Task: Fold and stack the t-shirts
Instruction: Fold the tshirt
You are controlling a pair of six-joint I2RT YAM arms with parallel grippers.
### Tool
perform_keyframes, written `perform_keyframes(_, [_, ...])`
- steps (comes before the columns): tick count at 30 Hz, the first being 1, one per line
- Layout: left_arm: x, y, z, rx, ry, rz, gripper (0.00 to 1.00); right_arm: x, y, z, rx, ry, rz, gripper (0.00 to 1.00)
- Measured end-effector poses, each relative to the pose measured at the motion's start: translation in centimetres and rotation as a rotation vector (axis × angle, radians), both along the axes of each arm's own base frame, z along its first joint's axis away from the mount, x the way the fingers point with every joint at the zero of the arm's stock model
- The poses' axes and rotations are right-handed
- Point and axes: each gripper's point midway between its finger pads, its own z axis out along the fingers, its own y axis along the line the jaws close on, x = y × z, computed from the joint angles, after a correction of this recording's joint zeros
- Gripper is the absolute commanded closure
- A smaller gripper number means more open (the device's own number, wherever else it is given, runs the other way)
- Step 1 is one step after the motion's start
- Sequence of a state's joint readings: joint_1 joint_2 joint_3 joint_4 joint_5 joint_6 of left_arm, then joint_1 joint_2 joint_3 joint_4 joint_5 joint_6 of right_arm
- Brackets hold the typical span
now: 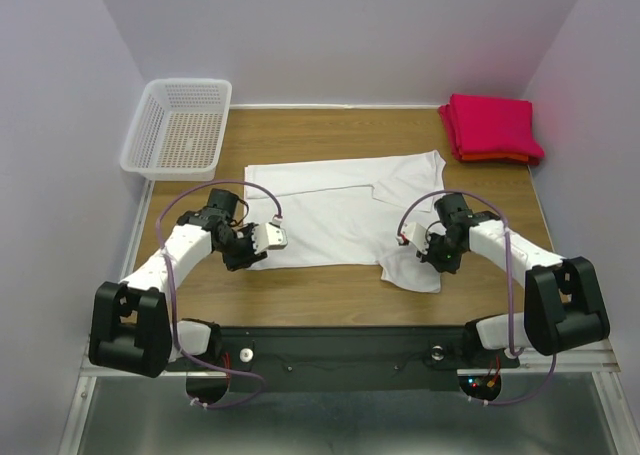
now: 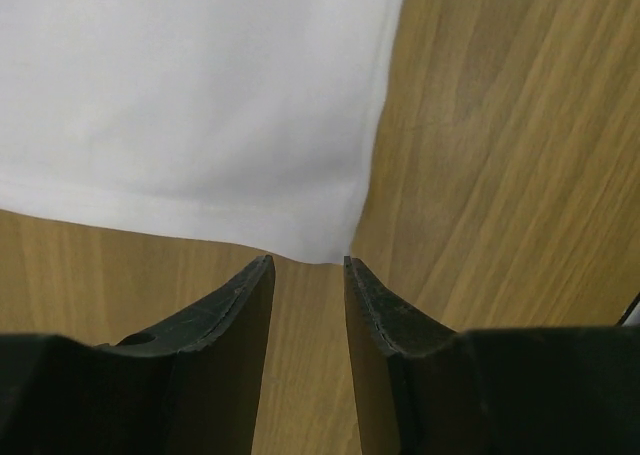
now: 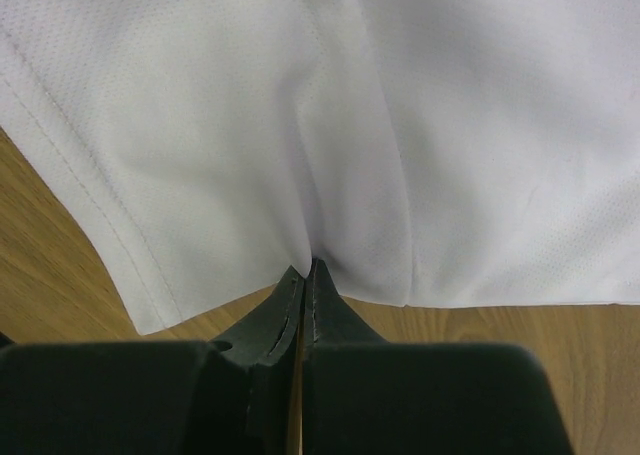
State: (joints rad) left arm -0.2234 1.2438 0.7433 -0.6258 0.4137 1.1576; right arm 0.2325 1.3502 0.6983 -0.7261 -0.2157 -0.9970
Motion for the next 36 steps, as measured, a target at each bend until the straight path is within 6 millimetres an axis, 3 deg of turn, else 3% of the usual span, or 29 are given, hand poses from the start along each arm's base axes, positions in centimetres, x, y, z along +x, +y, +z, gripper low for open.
perform_keyframes(6, [-1.6,0.5,-2.2,0.042,0.062,-0.018,0.55,-0.6,0.3,0.2,0.017,0.028,-0.02,1.0])
perform_keyframes(13, [-1.5,0.5,-3.6,0.074,0.053,-0.038,0.62,-0.7,0.7,0.9,0.033,0.046,-0.036,1.0])
perform_keyframes(22, [-0.6,0.6,-3.7,0.091,0.013,-0.056,1.0,-1.2,0.7,1.8,0.04,0.043,-0.045,0.99])
perform_keyframes(36, [-2.8,1.4,-3.0,0.095,0.032,-0.06,1.0,-2.7,0.7,4.7,0.077,-0.001,-0.052,0.99])
